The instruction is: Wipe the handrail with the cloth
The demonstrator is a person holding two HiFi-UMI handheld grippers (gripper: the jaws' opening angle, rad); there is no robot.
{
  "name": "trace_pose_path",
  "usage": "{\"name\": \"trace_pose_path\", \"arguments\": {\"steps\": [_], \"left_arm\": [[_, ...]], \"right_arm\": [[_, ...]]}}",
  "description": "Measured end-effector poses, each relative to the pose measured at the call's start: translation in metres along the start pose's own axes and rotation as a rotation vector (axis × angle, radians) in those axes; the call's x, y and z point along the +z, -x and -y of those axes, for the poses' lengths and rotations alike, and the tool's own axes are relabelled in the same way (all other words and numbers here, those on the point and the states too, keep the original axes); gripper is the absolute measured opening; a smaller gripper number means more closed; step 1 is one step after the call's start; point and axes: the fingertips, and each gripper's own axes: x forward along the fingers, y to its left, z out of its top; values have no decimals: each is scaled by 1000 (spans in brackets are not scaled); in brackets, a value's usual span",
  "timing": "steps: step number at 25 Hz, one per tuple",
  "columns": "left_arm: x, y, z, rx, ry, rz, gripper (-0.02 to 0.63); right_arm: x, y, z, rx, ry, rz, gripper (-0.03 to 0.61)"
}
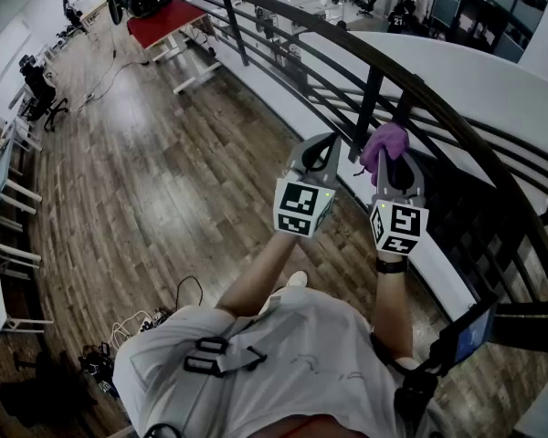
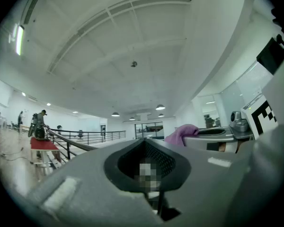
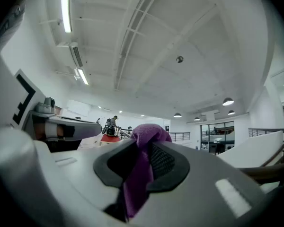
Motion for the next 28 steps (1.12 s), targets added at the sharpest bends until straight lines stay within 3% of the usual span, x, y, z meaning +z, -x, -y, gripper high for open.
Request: {"name": "trace_pose_path", "arguments": {"steps": [9,15,18,22,28], "left_arm": [[-6,51,-72,210,12,-42,0],[-7,64,-66,220,10,-45,0],[-3,64,-37,162,18,-44,0],[7,39,-3,12,42,-43,0],[-9,4,159,-259,72,-16,0]], "right_arm": [[-7,-27,-66,147,-56,9,69],[-10,-12,-62,132,-80,18,69],[-3,15,-45,80,-74,26,69],[7,39,-15,-49,-57,-1,69],[-24,161,96,-304,-35,-27,69]]}}
